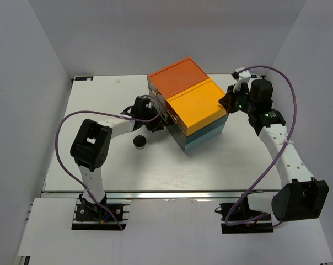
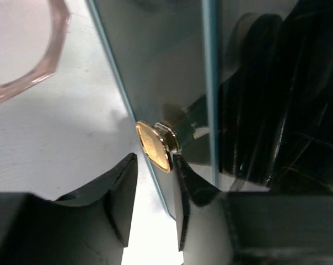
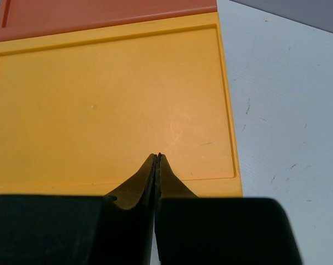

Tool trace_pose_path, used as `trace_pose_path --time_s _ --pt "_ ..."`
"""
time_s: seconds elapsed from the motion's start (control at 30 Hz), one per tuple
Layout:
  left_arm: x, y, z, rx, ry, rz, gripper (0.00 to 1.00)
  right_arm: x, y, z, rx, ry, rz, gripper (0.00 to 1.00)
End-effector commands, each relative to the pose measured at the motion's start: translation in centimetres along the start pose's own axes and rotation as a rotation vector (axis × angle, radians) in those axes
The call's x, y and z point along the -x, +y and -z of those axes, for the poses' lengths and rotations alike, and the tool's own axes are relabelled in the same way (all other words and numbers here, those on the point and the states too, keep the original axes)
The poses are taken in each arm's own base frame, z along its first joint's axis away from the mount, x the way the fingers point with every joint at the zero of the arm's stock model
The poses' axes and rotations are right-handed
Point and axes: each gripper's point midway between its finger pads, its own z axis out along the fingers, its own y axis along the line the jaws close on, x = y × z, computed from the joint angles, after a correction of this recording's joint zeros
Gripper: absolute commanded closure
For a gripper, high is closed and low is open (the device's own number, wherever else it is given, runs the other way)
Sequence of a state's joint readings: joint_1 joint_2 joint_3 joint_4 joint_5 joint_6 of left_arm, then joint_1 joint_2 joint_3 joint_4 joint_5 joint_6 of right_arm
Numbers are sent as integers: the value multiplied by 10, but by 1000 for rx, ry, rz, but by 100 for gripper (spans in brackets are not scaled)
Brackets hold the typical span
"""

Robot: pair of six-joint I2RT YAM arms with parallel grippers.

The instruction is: Organize the makeup

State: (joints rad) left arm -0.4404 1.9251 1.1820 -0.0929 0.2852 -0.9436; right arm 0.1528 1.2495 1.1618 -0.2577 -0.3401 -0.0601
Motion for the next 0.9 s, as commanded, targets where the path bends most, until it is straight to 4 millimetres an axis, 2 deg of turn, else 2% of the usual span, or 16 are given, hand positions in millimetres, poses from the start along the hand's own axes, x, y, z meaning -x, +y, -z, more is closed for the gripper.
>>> trace_pose_path --time_s 0.0,0.23,0.4,0.43,0.67,0.7,0.87 --pt "12 -10 0 -18 -25 -33 61 13 1 6 0 -52 23 100" --pt "5 12 1 33 -12 -35 76 13 1 5 2 -51 17 100" --pt "3 28 11 63 -23 -27 84 13 1 6 3 -51 16 100" --pt "1 37 13 81 -23 -18 85 13 2 5 5 -51 16 100" --pt "0 63 36 120 -51 12 86 15 2 7 6 -57 14 100" --pt "-5 72 40 136 -45 16 86 15 3 7 8 -55 14 100" --pt "-5 83 65 147 -79 21 87 15 3 7 9 -57 9 100"
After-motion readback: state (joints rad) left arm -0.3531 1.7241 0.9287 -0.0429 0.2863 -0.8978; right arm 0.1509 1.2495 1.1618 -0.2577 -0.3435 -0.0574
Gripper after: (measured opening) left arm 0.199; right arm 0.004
